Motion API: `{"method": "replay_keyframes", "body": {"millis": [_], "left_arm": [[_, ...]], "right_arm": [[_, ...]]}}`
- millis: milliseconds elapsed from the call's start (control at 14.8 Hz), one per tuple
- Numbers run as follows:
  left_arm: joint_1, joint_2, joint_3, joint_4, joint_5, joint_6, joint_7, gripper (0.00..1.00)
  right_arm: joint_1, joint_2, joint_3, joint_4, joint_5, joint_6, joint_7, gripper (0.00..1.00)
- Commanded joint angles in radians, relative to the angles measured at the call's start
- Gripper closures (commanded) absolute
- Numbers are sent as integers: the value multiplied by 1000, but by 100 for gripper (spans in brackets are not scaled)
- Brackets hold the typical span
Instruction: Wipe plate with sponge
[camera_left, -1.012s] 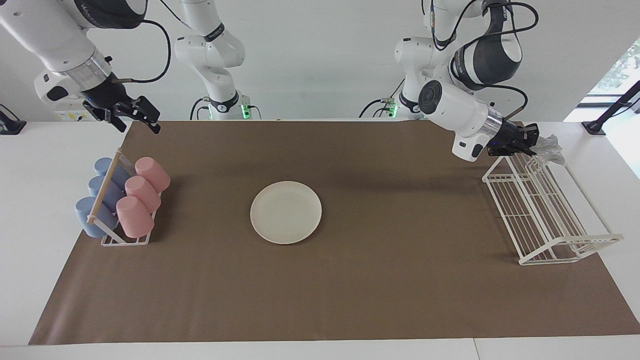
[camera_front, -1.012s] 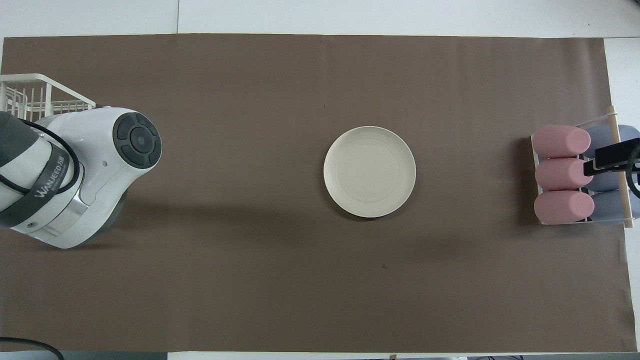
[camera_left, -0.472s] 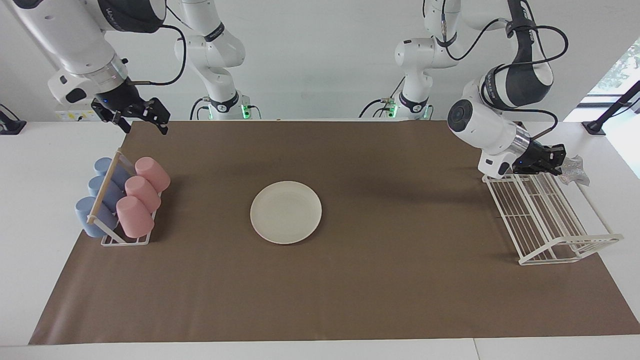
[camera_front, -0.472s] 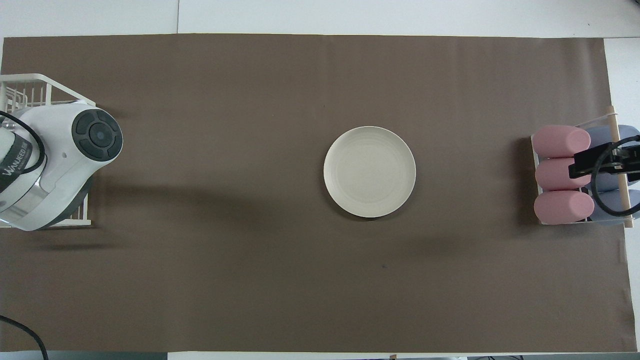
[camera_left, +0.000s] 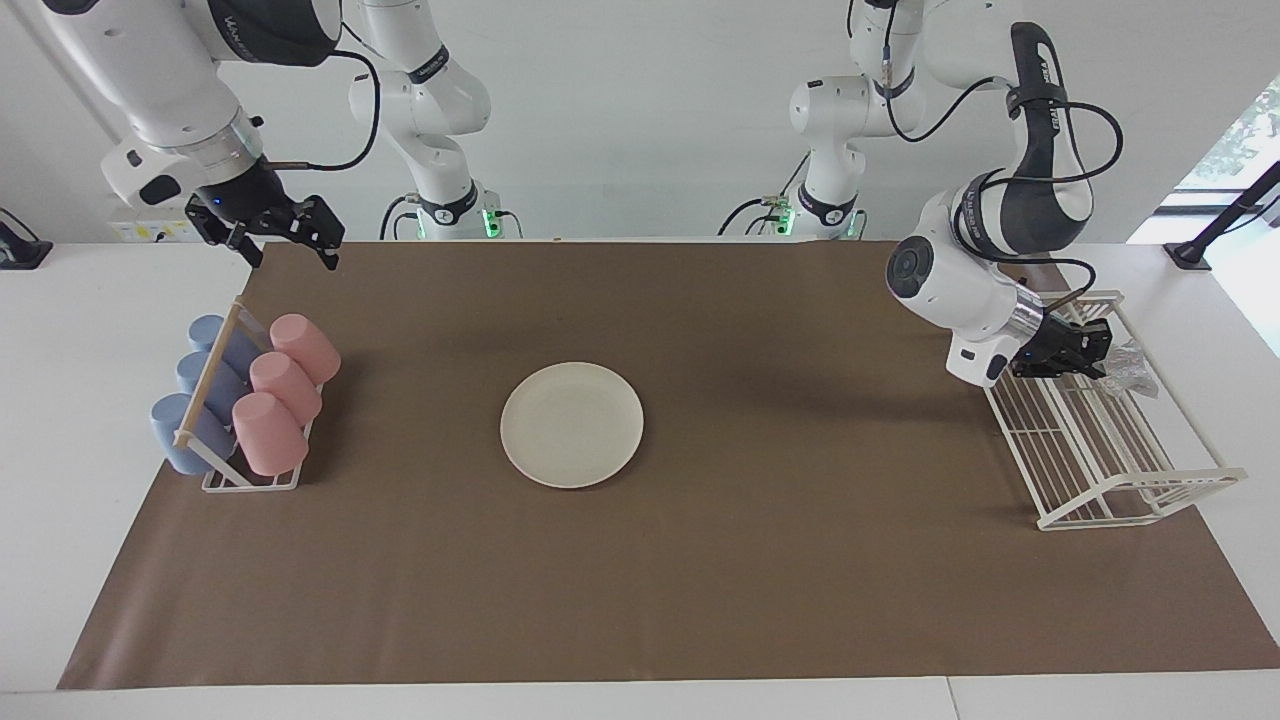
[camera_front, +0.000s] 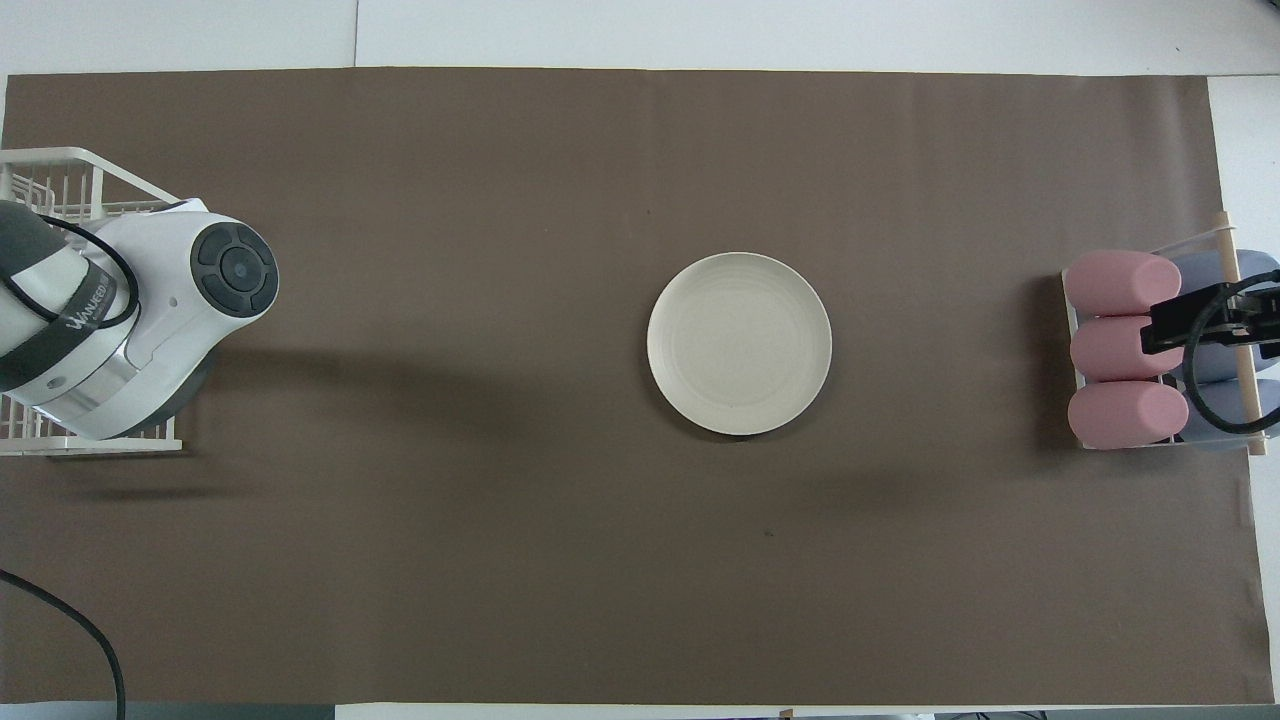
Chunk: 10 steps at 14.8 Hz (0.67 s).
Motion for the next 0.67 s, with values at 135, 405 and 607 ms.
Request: {"method": "replay_keyframes", "body": {"millis": [135,405,607], "left_arm": [[6,2,-3,1,20,20,-16,78],[6,4,-3,9,18,22,-18,42],[-2,7,-3,15,12,11,-18,40]], "right_arm": [[-9,-1,-3,7,-2,42,-36,0],[-9,1,0,8,0,62,47,0],[-9,1,2,7,0,94,42,0]]}}
